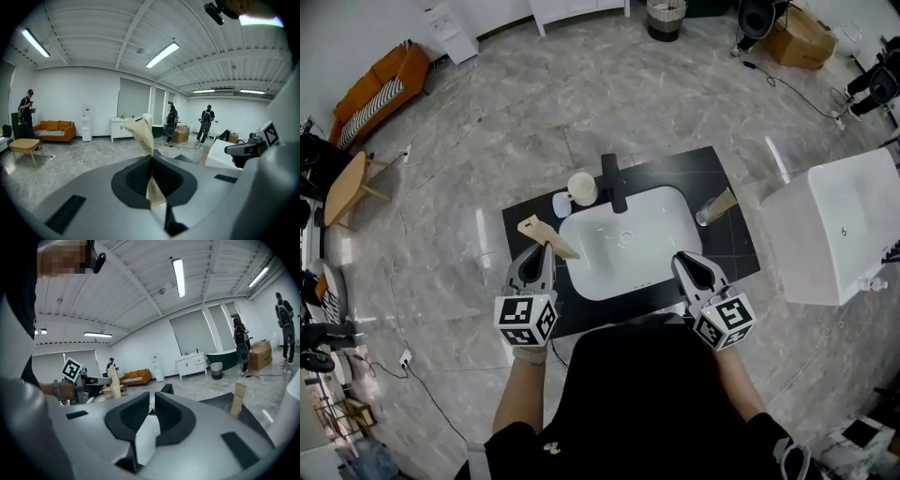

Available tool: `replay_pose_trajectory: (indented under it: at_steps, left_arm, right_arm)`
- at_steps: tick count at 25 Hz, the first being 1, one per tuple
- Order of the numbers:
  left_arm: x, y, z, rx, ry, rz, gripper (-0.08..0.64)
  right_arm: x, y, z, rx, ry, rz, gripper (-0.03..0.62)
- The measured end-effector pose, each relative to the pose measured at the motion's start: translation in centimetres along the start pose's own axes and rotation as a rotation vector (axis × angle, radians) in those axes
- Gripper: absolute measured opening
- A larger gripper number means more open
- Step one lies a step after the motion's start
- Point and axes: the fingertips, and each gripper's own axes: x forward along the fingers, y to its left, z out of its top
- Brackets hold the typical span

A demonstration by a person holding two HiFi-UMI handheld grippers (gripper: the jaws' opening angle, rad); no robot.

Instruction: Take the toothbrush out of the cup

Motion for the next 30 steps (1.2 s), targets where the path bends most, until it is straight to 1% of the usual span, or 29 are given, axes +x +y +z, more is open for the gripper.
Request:
replay_pose_trajectory:
  at_steps: [4,8,11,14,20,25,30]
  left_arm:
    - [-0.7,0.1,-1.8,-0.032,0.019,0.025,0.023]
    - [-0.6,-0.3,-2.9,-0.035,0.038,0.029,0.023]
    - [-0.7,-0.6,-3.2,-0.049,0.049,0.028,0.023]
    - [-0.7,-1.0,-3.3,-0.055,0.060,0.023,0.023]
    - [-0.2,-2.0,-3.4,-0.049,0.084,0.025,0.023]
    - [0.2,-2.6,-3.6,-0.041,0.110,0.033,0.023]
    - [0.4,-3.1,-3.7,-0.033,0.129,0.061,0.023]
  right_arm:
    - [1.1,1.0,-0.5,-0.003,0.018,0.046,0.052]
    - [2.1,1.3,-1.0,-0.003,0.032,0.075,0.052]
    - [2.5,1.2,-1.3,0.006,0.035,0.083,0.052]
    - [2.7,0.5,-1.5,0.023,0.036,0.067,0.053]
    - [2.5,-3.3,-1.2,0.046,0.009,-0.003,0.054]
    - [1.2,-8.4,-0.9,0.060,-0.008,-0.117,0.054]
    - [-0.7,-14.1,-1.1,0.074,-0.013,-0.220,0.055]
